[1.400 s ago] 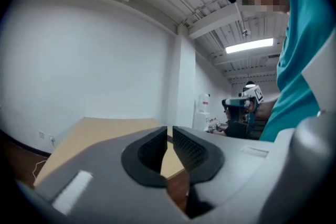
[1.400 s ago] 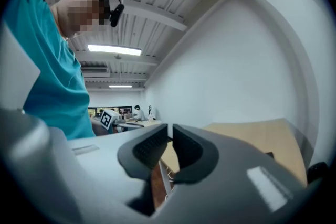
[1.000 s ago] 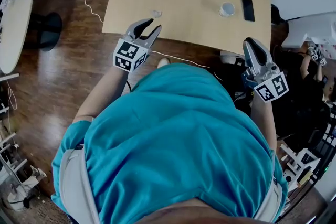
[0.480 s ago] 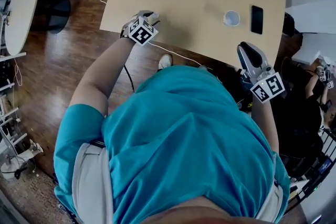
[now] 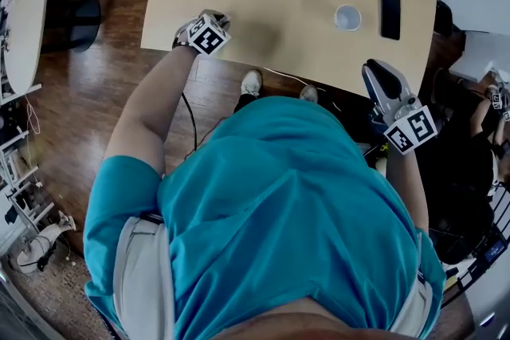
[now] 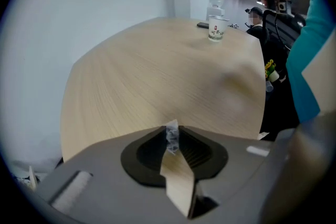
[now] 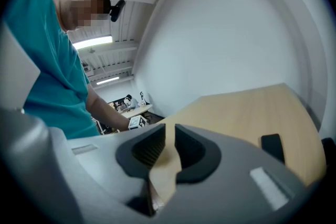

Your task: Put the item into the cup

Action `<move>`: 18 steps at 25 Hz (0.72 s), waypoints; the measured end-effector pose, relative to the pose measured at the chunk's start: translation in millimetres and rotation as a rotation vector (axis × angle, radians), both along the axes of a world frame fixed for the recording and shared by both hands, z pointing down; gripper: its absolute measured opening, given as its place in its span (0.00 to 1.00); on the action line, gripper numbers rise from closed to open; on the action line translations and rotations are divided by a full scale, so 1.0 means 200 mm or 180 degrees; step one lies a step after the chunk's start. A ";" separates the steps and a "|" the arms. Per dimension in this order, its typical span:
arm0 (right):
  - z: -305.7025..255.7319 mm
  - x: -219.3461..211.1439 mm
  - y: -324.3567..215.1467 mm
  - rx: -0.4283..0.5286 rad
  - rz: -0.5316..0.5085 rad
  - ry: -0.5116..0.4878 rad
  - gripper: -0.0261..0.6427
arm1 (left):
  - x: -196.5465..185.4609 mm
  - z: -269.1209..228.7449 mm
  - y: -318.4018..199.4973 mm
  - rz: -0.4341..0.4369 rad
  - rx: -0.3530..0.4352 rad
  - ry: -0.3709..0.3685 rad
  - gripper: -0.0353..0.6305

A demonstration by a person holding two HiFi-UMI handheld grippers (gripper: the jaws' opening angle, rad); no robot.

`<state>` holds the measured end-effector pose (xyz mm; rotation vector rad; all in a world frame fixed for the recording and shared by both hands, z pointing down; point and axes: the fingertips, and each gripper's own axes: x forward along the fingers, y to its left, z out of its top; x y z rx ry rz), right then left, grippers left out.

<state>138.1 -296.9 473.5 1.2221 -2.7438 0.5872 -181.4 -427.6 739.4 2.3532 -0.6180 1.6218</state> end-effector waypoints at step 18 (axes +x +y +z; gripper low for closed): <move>-0.07 0.16 0.02 0.0149 0.0252 -0.0109 0.11 | 1.25 -0.87 0.12 0.1006 0.0147 0.1490 0.12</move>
